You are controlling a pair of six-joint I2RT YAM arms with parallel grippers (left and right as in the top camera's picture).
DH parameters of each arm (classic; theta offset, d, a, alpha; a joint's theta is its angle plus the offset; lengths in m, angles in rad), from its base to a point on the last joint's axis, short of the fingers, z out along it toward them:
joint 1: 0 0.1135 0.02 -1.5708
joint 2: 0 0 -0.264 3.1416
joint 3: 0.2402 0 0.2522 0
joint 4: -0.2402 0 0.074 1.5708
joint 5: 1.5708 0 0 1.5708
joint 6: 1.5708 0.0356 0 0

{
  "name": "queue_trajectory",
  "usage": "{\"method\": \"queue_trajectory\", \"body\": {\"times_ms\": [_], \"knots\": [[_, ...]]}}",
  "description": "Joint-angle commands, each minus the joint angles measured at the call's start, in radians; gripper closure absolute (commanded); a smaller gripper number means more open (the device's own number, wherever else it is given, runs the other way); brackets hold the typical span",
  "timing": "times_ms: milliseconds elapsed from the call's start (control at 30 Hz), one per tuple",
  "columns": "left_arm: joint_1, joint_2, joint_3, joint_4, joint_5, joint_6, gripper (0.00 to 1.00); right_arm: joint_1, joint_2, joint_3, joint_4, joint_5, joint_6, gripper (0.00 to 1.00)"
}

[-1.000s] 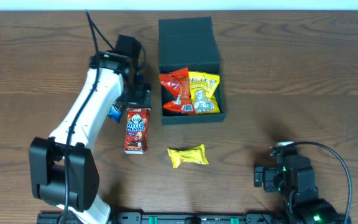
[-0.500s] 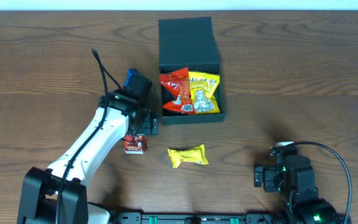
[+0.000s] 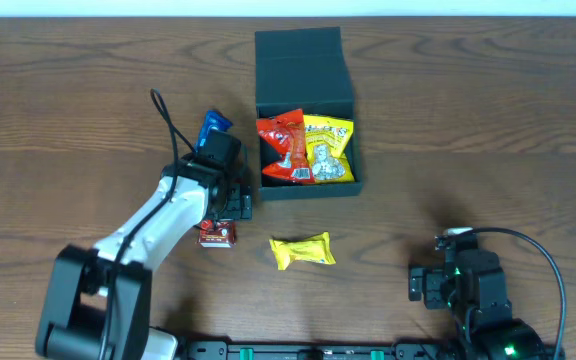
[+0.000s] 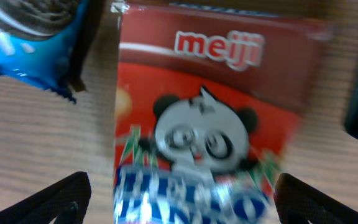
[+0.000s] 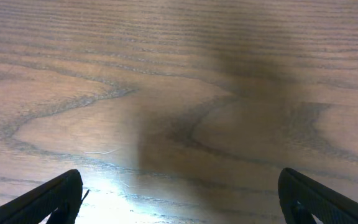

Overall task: Pack container
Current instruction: 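Lift the Hello Panda box with the left gripper toward the black box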

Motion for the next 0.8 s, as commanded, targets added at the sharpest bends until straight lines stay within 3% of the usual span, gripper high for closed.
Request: {"method": "queue_trajectory", "body": {"times_ms": [0,167,233,400,467,767], "knots": [[0.017,0.045,-0.011,0.006,-0.007,0.022,0.05,-0.005,-0.005,-0.002,-0.002,0.000,0.015,0.01],[0.024,0.055,-0.011,0.039,-0.007,0.023,0.00,-0.005,-0.005,-0.002,-0.001,0.000,0.015,0.01],[0.026,0.055,-0.011,0.049,-0.006,0.041,0.16,-0.005,-0.005,-0.002,-0.001,0.000,0.015,0.01],[0.026,0.055,-0.011,0.058,-0.006,0.049,0.22,-0.005,-0.005,-0.002,-0.001,0.000,0.015,0.01],[0.025,0.055,-0.011,0.058,-0.006,0.048,0.30,-0.005,-0.005,-0.002,-0.001,0.000,0.015,0.01],[0.025,0.055,-0.011,0.057,0.002,0.048,0.45,-0.005,-0.005,-0.002,-0.001,0.000,0.015,0.01]]}}
